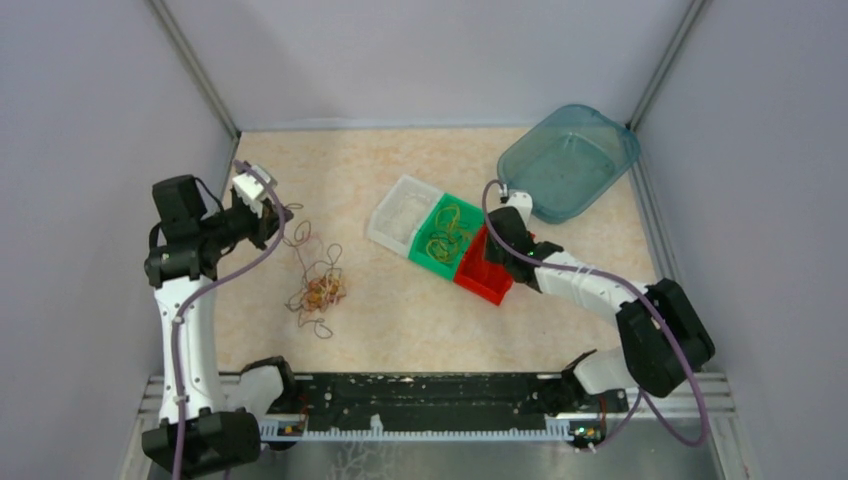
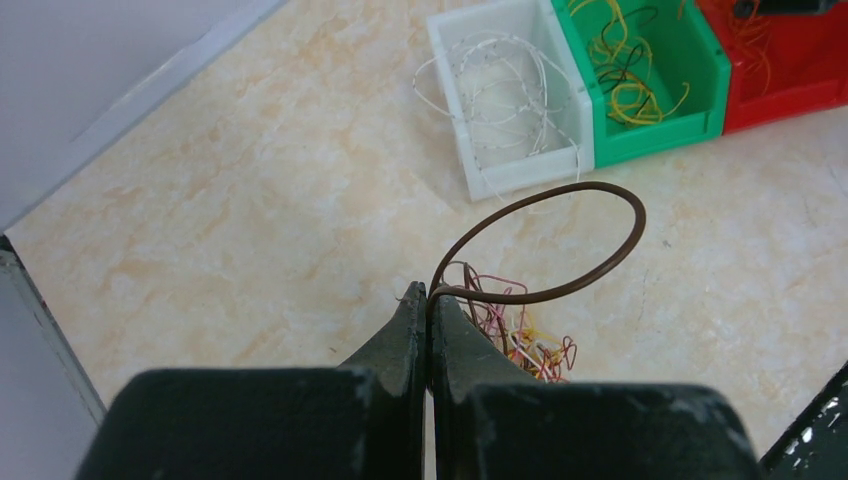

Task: Untangle the cables
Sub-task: Place the cable in the bin, then untie the cable.

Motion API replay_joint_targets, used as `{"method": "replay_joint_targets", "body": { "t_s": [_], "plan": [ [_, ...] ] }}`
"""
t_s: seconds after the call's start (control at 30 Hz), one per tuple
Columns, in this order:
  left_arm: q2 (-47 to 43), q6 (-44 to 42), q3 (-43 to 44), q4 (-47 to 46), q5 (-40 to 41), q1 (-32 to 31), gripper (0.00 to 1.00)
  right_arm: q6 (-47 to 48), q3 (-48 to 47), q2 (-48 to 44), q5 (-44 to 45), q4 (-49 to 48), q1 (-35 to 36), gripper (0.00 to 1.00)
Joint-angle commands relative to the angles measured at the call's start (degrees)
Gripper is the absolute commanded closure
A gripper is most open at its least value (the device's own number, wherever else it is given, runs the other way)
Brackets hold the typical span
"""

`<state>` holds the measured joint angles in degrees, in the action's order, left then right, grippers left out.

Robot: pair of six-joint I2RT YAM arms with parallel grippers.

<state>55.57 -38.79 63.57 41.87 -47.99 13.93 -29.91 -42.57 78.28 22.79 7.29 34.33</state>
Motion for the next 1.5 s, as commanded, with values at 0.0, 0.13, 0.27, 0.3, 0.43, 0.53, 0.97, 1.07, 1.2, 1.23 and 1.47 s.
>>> {"method": "replay_joint_targets", "body": {
  "t_s": [0.0,0.13,0.27,0.3,0.43,0.53,0.97,1.07,1.2,1.23,1.47],
  "plan": [
    [-0.3,3.4,3.8,0.8,-6.1,0.1,1.0,-1.9,-2.8,-3.1,-4.0,2.4,-0.6,0.59],
    [0.0,6.0,6.0,0.6,-8.0,0.0,1.0,-1.7,-4.9,-8.0,-3.2,6.9,-0.6,0.36],
    [-0.2,8.0,7.5,0.6,-9.8,0.0,1.0,0.0,-8.4,-12.2,-2.4,11.7,-0.7,0.14],
    [-0.3,8.5,7.9,0.6,-10.3,0.1,1.0,0.3,-9.3,-13.0,-2.4,12.9,-0.6,0.11],
    [-0.9,9.3,8.7,1.2,-11.3,0.0,1.0,2.5,-11.9,-16.8,-3.3,16.9,-0.7,0.1],
    [-1.6,10.0,8.8,1.5,-12.0,0.0,1.0,3.5,-12.9,-20.3,-5.4,17.2,-0.7,0.11],
    [-3.1,19.9,9.9,-1.1,-18.8,-0.1,1.0,16.0,-15.5,-6.0,-37.2,-29.4,20.0,0.11],
    [-3.5,20.4,10.4,-1.1,-19.3,-0.1,1.0,14.2,-16.9,-0.4,-40.6,-36.2,20.6,0.13],
    [-3.7,20.5,10.7,-1.0,-19.4,-0.1,1.0,15.1,-18.5,5.8,-41.8,-41.9,22.5,0.13],
    [-3.6,20.5,10.6,-0.9,-19.4,-0.1,1.0,15.3,-19.1,7.0,-41.6,-42.4,22.8,0.13],
    [-3.5,20.2,9.3,-0.9,-19.9,-0.1,1.0,11.6,-20.6,14.0,-45.0,-52.5,23.2,0.17]
  ]
}}
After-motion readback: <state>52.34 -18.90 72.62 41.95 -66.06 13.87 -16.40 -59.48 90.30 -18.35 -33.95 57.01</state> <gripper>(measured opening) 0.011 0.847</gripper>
